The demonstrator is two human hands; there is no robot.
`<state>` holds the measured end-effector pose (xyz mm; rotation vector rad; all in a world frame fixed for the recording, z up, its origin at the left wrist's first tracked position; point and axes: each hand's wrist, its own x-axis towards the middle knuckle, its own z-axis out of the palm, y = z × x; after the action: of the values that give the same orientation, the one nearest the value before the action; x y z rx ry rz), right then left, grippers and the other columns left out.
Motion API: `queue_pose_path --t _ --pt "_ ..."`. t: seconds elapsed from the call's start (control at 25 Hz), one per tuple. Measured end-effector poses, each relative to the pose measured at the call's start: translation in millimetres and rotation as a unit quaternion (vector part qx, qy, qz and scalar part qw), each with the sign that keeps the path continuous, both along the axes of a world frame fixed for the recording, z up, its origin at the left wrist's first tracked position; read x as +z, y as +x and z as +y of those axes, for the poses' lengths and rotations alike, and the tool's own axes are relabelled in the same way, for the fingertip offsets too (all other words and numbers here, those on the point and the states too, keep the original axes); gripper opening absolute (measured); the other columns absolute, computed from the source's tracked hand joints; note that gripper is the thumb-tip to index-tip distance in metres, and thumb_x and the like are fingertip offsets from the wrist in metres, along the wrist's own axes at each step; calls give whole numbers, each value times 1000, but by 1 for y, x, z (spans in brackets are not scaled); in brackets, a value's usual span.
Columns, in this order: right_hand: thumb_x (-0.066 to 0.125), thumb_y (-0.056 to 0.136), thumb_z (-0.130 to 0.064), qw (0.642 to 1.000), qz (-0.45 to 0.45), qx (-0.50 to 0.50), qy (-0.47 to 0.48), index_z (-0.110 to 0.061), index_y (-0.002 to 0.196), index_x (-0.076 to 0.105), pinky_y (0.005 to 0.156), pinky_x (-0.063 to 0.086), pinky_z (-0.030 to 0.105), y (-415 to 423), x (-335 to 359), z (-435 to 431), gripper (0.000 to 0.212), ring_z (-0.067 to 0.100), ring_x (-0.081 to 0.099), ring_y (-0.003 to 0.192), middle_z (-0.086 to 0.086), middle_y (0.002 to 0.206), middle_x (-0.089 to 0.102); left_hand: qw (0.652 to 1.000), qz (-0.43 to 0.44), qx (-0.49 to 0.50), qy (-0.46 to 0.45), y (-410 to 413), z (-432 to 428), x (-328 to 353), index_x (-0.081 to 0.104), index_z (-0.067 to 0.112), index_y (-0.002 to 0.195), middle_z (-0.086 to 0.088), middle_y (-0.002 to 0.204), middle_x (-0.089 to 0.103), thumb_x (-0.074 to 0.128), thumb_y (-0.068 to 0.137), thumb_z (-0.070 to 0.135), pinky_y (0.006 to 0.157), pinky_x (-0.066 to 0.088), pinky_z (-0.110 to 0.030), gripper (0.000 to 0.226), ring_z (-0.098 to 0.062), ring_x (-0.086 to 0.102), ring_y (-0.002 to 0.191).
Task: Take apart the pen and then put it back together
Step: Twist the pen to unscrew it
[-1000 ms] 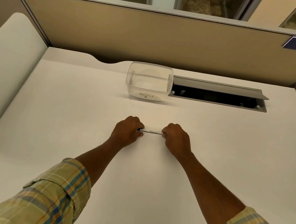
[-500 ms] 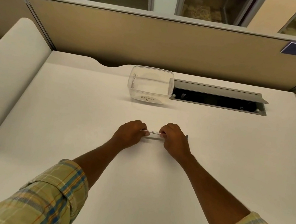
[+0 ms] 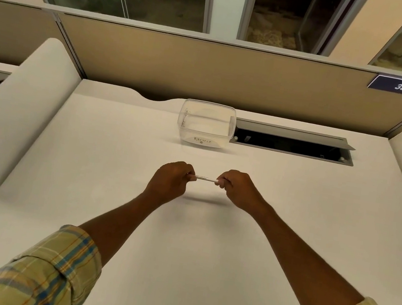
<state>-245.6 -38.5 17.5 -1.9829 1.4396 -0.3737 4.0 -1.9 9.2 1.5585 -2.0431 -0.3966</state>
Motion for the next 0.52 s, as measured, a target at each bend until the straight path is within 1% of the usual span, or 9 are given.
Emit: queue_pose_path --t 0.04,0.12,0.16,0.2,0.24,0.32,0.36,0.44,0.52 --pt "58 105 -10 999 3 12 31 -10 95 79 78 49 29 0 11 2 23 13 62 81 0 92 73 1000 2 -2 -19 2 5 4 69 13 86 -1 76 68 67 97 20 59 45 -36 13 -26 61 68" --pt "55 108 -16 994 11 35 106 -11 101 80 68 46 17 -1 33 4 26 7 62 75 0 94 75 999 4 -3 -53 3 14 15 69 13 84 0 73 67 68 95 15 59 44 -35 11 -25 60 66" --pt "53 109 -19 989 13 52 138 -12 101 80 63 45 13 -1 43 6 28 6 62 71 1 95 77 998 1 -3 -70 3 19 20 69 13 83 0 72 67 69 93 12 58 43 -35 10 -25 59 65" --pt "53 109 -19 986 12 68 152 -12 97 80 61 46 12 -2 50 8 30 7 63 67 3 93 79 996 -2 -3 -85 3 23 25 68 13 82 1 70 67 69 92 10 58 44 -35 10 -25 59 63" --pt "53 108 -17 986 11 79 144 -13 91 79 62 48 15 -2 58 12 31 6 62 64 3 90 80 995 -2 1 -96 4 27 30 68 13 80 2 68 67 67 91 8 57 44 -36 12 -25 58 62" --pt "53 100 -6 993 13 78 88 -14 78 75 64 50 26 -1 69 20 32 2 58 59 1 78 77 995 -3 22 -99 4 36 39 66 16 76 2 65 66 61 89 8 54 45 -35 16 -26 56 58" --pt "53 95 0 996 16 72 55 -16 71 72 65 52 32 1 72 24 34 4 58 59 -1 72 75 995 -6 36 -92 3 40 44 65 17 74 2 63 66 59 89 10 52 46 -35 17 -27 55 56" --pt "53 85 6 998 23 53 -8 -22 63 65 66 55 38 7 76 33 37 13 59 64 -5 65 69 996 -15 56 -62 2 47 53 65 19 73 0 61 65 51 87 17 52 47 -36 20 -29 54 55" --pt "53 79 8 998 32 26 -54 -26 61 59 64 53 39 12 76 41 39 19 58 67 -7 64 64 998 -23 60 -4 0 51 64 63 21 70 -1 57 62 41 84 25 54 44 -35 26 -31 52 56"
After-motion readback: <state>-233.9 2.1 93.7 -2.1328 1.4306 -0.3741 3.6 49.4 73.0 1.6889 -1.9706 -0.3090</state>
